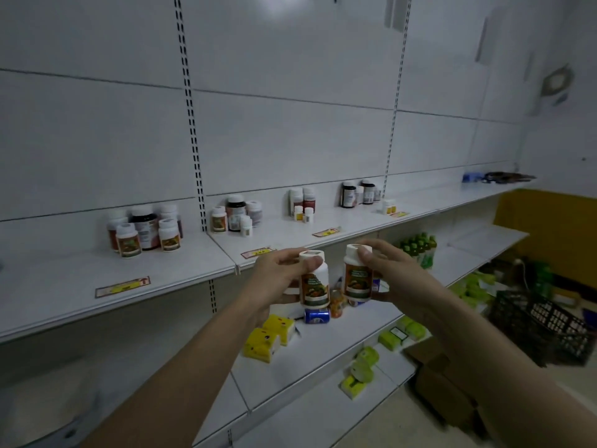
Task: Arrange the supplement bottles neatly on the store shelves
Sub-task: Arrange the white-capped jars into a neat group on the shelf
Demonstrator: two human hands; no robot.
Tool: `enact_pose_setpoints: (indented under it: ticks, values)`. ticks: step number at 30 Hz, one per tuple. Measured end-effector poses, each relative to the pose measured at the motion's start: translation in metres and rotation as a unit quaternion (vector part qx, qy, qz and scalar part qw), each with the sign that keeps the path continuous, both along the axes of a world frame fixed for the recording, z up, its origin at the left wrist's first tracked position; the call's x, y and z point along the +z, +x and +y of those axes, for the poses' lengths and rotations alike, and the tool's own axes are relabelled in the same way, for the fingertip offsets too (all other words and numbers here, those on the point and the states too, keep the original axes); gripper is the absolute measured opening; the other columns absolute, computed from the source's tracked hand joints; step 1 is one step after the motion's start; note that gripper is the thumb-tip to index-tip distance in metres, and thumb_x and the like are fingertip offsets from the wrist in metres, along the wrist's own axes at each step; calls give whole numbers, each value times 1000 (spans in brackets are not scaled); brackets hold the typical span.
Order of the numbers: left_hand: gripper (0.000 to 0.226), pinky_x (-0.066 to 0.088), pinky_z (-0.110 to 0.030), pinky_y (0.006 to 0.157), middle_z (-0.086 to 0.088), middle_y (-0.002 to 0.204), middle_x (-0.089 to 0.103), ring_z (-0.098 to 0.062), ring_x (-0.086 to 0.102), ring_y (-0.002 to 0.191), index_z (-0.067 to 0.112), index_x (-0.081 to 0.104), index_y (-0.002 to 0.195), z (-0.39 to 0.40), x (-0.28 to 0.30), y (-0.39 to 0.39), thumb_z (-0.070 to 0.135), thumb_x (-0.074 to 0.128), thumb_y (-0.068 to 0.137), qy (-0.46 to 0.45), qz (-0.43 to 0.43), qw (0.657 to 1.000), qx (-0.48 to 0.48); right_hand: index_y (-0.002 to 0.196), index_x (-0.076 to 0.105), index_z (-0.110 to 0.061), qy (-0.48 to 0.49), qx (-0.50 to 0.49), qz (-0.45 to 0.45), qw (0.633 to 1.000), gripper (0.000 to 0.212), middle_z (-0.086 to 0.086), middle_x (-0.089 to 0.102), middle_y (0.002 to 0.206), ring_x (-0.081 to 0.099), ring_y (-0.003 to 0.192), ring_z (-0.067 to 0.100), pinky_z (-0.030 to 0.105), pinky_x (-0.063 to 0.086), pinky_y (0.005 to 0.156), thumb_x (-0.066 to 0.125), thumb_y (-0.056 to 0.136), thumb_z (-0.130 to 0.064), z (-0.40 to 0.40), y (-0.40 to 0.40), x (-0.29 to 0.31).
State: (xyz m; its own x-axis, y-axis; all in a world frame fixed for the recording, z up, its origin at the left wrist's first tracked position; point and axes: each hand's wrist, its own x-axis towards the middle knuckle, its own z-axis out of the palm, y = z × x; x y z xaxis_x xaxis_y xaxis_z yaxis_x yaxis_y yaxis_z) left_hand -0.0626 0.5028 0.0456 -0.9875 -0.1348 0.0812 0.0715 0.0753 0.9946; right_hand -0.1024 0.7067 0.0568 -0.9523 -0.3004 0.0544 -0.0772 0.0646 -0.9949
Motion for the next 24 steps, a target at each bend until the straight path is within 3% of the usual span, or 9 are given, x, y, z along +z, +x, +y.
enact_pose_setpoints:
  ticks: [6, 10, 15, 19, 24]
  values:
    - [22, 57, -31, 73, 6, 101, 74, -14, 70, 93, 33, 70, 101, -12, -22, -76, 29, 76, 80, -2, 16, 1000, 9, 124, 57, -23, -7, -3, 2, 1000, 27, 0, 66, 113, 64, 102, 19, 45, 53, 90, 50, 99, -31, -18, -66, -31]
    - [30, 57, -28, 71, 6, 101, 75, -11, 71, 89, 28, 71, 110, -21, -29, -125, 28, 76, 80, 28, 29, 999, 10, 122, 62, -27, -21, 4, 1, 1000, 26, -3, 71, 110, 66, 105, 19, 36, 56, 77, 52, 98, -32, -22, -118, -32]
    - [33, 56, -22, 65, 9, 102, 74, -5, 70, 88, 27, 70, 112, -28, -24, -180, 29, 76, 80, 23, 41, 999, -9, 118, 64, -32, -14, 1, 3, 1000, 25, 1, 68, 116, 65, 108, 24, 46, 55, 90, 53, 96, -34, -30, -176, -30]
    - [24, 55, -18, 59, 15, 95, 72, 0, 69, 82, 33, 69, 103, -33, -8, -219, 27, 75, 81, 24, 50, 998, -10, 119, 64, -33, -8, 0, 17, 1000, 25, 4, 66, 120, 61, 114, 27, 52, 51, 96, 53, 96, -35, -31, -218, -16]
    - [39, 56, -25, 70, 6, 107, 72, -8, 68, 93, 23, 66, 120, -39, 5, -262, 26, 74, 82, 17, 70, 997, 39, 118, 63, -34, -12, 8, 53, 999, 24, 0, 61, 123, 56, 116, 22, 51, 46, 100, 52, 97, -34, -33, -273, -1]
